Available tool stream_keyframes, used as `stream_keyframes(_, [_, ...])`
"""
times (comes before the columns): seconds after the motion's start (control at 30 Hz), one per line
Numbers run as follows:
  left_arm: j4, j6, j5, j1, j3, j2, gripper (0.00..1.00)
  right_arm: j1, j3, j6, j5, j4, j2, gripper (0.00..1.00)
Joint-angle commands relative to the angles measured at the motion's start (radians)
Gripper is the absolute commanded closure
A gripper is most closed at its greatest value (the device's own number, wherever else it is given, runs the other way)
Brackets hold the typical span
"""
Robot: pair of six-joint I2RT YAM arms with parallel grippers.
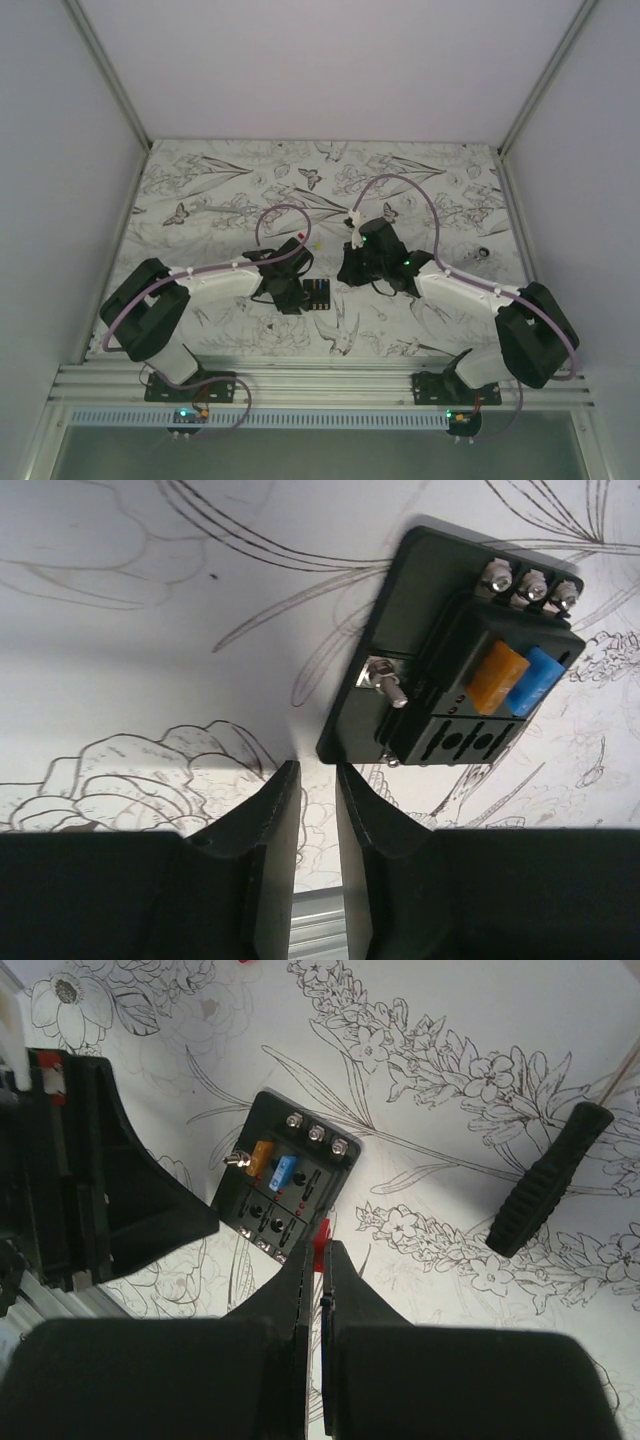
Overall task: Snap on the fuse box
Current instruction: Install the fuse at the fuse box base.
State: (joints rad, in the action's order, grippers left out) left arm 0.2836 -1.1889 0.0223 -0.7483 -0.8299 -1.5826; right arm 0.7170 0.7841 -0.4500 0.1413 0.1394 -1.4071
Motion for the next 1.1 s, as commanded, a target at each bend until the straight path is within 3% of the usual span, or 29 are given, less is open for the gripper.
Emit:
stream_keyframes(0.0, [0.000, -0.012, 0.017, -0.022, -0.023, -0.051, 0.76, -0.008, 0.069, 0.026, 0.041, 0.035, -0.034, 1.00])
stream_keyframes(0.37, [-0.039, -0.016, 0.053, -0.057, -0.060, -0.111, 0.77, -0.008, 0.198, 0.069, 0.066, 0.182, -0.142, 1.00])
stream_keyframes(0.53, [-0.039, 0.000, 0.030, -0.052, -0.026, -0.049, 0.76, -0.008, 0.279, 0.107, 0.099, 0.271, -0.227, 1.00])
stream_keyframes(0.7, [-0.032, 0.041, 0.002, -0.009, 0.047, 0.059, 0.69, -0.008, 0.389, 0.147, 0.116, 0.382, -0.311, 1.00])
stream_keyframes(1.07, [0.066, 0.201, -0.045, 0.171, 0.141, 0.279, 0.43, -0.006, 0.528, 0.168, 0.108, 0.488, -0.416, 1.00])
